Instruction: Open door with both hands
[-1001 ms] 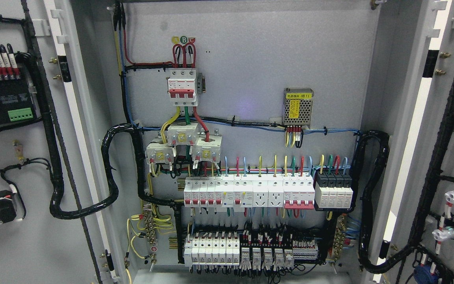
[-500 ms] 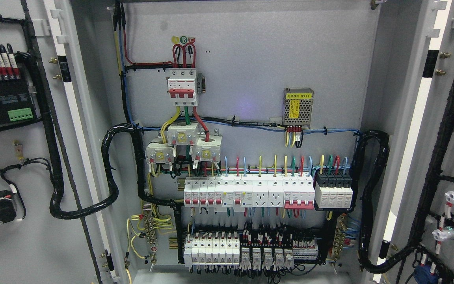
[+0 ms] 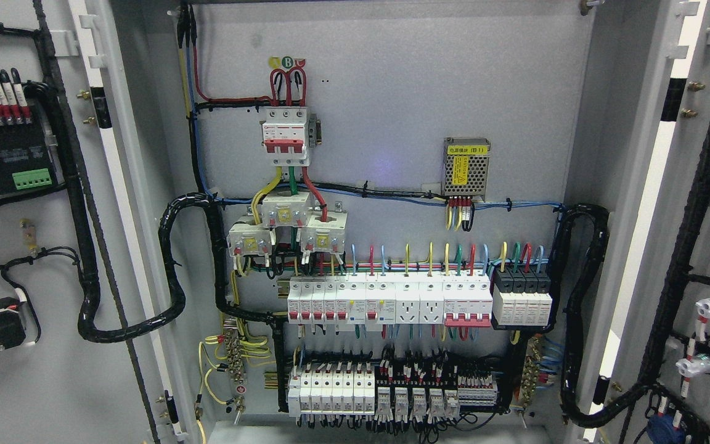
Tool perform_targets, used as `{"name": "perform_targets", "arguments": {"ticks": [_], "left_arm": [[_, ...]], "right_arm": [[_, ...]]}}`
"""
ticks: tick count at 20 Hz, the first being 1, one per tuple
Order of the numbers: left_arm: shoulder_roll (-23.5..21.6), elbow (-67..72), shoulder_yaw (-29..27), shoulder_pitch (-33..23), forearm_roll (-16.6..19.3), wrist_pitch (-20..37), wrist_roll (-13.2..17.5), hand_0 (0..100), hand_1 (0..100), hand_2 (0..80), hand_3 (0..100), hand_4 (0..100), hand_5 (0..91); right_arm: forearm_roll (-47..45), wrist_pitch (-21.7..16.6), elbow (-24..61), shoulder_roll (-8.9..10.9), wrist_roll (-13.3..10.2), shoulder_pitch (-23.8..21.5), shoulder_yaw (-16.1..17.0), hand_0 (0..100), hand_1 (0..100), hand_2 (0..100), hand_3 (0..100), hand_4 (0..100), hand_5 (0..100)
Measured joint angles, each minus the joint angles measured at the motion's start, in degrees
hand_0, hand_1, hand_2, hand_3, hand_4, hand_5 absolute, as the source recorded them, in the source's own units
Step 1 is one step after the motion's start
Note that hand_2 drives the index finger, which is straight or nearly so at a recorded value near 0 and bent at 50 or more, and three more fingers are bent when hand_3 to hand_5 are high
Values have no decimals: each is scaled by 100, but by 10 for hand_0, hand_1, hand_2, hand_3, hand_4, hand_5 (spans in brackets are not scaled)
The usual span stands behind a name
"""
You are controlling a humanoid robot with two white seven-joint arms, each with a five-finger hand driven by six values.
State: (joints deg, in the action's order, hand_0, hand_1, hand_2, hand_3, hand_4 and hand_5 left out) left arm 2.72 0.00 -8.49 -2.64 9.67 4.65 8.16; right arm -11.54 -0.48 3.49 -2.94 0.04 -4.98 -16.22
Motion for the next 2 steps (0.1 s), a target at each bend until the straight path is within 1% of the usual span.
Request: {"name": "perform_targets", "arguments": {"ticks": [2], "left_arm": [[0,0,-1,1,0,0,0,0,0,0,0,0,0]], "right_arm": [[0,0,0,-15,-1,-3,0,383,0,0,0,0,0]]}}
